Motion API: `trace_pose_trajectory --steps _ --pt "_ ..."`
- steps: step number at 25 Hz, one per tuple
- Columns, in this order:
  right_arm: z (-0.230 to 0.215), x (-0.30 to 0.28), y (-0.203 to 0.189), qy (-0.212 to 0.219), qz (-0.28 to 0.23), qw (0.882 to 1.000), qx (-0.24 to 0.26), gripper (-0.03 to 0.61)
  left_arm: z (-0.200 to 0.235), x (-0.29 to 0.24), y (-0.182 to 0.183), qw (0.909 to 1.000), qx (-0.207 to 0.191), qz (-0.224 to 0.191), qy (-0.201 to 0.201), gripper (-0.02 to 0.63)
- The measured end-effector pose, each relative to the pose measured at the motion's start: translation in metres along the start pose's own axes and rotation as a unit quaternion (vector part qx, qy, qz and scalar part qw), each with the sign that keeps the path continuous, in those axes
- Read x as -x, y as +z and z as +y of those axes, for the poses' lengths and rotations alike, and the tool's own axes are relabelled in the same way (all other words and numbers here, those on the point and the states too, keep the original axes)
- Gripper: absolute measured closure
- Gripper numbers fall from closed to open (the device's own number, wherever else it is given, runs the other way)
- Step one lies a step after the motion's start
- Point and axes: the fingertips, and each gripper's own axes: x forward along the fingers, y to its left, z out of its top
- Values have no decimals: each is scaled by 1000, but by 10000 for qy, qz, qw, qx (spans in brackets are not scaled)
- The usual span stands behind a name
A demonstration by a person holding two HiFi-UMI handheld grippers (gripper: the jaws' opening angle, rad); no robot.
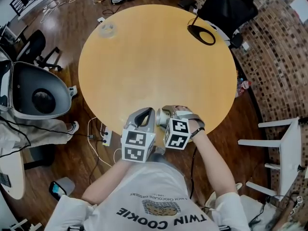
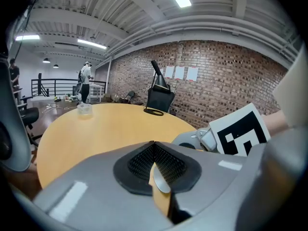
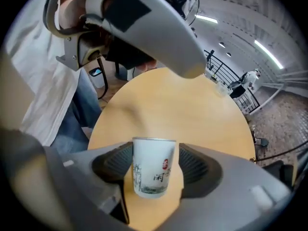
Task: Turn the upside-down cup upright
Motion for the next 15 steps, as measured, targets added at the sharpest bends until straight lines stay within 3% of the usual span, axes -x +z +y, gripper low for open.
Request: trace_pose_trajectory --steps 15 --pt "-5 -12 6 49 241 9996 -111 290 18 12 -2 9998 98 -40 196 607"
